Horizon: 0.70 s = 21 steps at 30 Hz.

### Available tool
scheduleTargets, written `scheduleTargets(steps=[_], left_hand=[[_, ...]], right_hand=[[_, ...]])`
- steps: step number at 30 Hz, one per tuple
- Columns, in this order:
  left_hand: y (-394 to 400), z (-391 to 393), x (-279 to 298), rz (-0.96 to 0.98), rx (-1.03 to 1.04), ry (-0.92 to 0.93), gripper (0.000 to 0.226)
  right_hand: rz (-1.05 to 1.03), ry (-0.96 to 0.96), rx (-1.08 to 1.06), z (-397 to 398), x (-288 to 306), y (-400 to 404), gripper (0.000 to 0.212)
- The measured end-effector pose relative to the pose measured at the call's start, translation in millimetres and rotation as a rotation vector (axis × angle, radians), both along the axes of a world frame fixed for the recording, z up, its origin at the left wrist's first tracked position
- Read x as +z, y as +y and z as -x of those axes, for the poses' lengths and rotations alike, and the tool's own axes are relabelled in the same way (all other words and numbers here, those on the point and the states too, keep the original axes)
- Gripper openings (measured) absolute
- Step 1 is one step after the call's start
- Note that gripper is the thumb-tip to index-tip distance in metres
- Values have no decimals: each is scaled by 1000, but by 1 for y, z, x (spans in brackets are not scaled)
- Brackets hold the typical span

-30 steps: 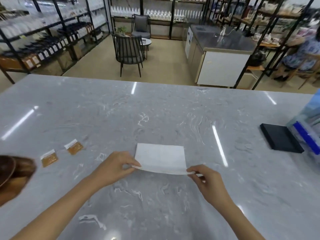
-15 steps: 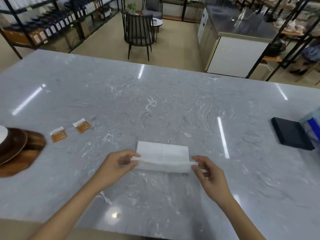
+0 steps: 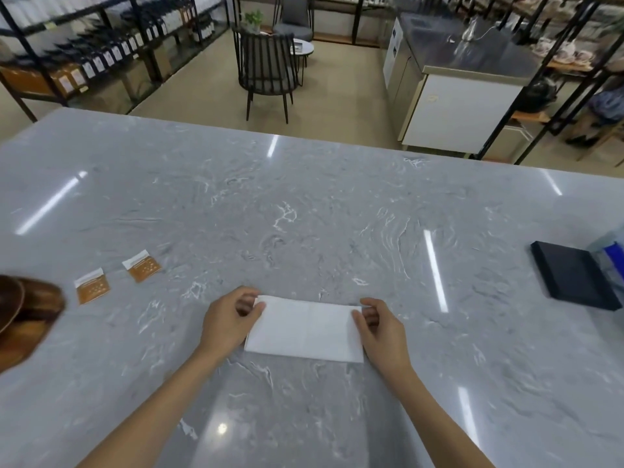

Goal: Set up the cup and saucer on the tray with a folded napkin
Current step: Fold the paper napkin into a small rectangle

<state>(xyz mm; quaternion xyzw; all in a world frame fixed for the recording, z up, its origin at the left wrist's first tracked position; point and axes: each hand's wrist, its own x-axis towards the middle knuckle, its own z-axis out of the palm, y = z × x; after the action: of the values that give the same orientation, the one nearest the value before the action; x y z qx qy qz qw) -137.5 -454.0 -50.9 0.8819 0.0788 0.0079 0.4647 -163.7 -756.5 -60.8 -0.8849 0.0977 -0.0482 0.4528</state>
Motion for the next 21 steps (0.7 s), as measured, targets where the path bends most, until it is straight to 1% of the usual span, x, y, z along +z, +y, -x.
scheduleTargets(steps=[2, 5, 10, 13, 18, 20, 21], left_hand=[[-4, 3, -1, -23, 63, -5, 17], [-11, 8, -3, -8, 140, -27, 19], [-18, 10, -3, 1, 221, -56, 16], [-21, 10, -3, -4, 252, -68, 15], [-23, 8, -5, -81, 240, -115, 19], [-23, 5, -5, -165, 197, -129, 24], [-23, 4, -4, -246, 164, -144, 25]], right_hand=[[-2, -2, -28, 2, -1, 2, 24], [8, 8, -66, 3, 0, 7, 22], [82, 30, -108, 4, 3, 13, 23], [90, 43, -144, 4, 5, 17, 24], [120, 53, -162, 3, 7, 19, 26], [142, 83, -153, 2, 10, 20, 31], [182, 95, -138, 2, 11, 22, 35]])
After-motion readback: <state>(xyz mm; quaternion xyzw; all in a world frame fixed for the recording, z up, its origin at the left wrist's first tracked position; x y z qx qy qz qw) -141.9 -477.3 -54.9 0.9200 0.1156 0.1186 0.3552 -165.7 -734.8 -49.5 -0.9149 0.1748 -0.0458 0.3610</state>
